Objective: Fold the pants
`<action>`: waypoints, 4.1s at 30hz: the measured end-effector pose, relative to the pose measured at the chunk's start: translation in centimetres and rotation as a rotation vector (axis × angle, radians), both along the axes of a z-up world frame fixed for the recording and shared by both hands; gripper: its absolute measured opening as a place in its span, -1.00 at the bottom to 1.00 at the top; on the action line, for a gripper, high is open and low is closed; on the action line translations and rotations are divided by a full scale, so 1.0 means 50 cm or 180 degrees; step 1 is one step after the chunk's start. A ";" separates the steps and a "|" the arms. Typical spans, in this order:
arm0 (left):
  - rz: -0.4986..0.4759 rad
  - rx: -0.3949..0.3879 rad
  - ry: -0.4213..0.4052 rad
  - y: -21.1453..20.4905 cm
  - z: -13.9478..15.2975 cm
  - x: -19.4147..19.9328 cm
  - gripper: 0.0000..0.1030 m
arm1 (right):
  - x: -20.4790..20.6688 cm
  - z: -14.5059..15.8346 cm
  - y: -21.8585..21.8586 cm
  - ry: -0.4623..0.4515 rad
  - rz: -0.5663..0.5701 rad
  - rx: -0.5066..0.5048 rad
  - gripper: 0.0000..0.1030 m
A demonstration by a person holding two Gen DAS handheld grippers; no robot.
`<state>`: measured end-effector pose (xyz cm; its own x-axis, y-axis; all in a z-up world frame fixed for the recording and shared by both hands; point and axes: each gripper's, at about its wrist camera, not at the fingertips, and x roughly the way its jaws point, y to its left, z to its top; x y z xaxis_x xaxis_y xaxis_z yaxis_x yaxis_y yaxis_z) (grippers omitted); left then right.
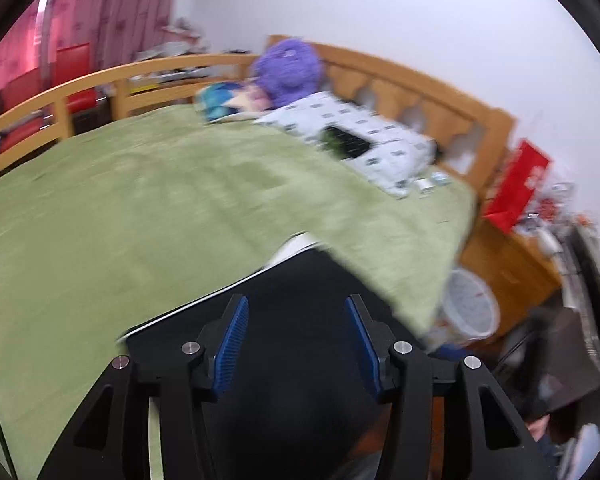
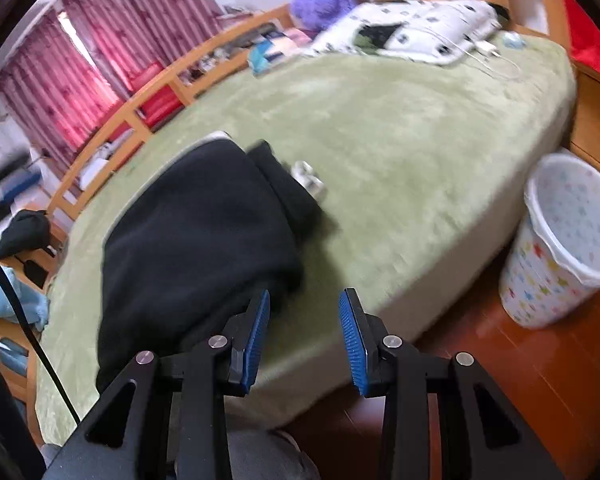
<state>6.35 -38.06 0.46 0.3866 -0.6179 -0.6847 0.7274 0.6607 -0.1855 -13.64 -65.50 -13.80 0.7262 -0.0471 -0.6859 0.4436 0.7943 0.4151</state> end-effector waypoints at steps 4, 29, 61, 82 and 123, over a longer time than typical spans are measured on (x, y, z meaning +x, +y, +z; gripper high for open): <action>0.0354 0.0129 0.0280 0.093 -0.080 0.034 0.02 | 0.068 0.005 0.003 -0.0143 0.0139 -0.0148 0.24; 0.0511 -0.0191 0.1293 0.165 -0.301 0.063 0.15 | 0.160 -0.030 -0.066 0.0463 0.0245 -0.0472 0.01; 0.0528 -0.0746 0.1577 0.138 -0.336 0.143 -0.67 | 0.241 -0.018 -0.047 0.0305 0.0564 -0.0105 -0.54; 0.1423 -0.0233 0.0801 0.789 -0.206 0.287 -0.60 | 0.488 0.018 0.603 -0.0255 0.1506 0.0150 -0.68; 0.1631 -0.0208 0.0334 0.795 -0.249 0.331 0.32 | 0.638 0.069 0.746 -0.0406 0.2231 -0.1009 -0.61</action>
<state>22.91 1.70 -12.00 0.5817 -0.4103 -0.7023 0.2893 0.9113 -0.2928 18.24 -28.19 -10.34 0.7312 0.2721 -0.6256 -0.2416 0.9609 0.1355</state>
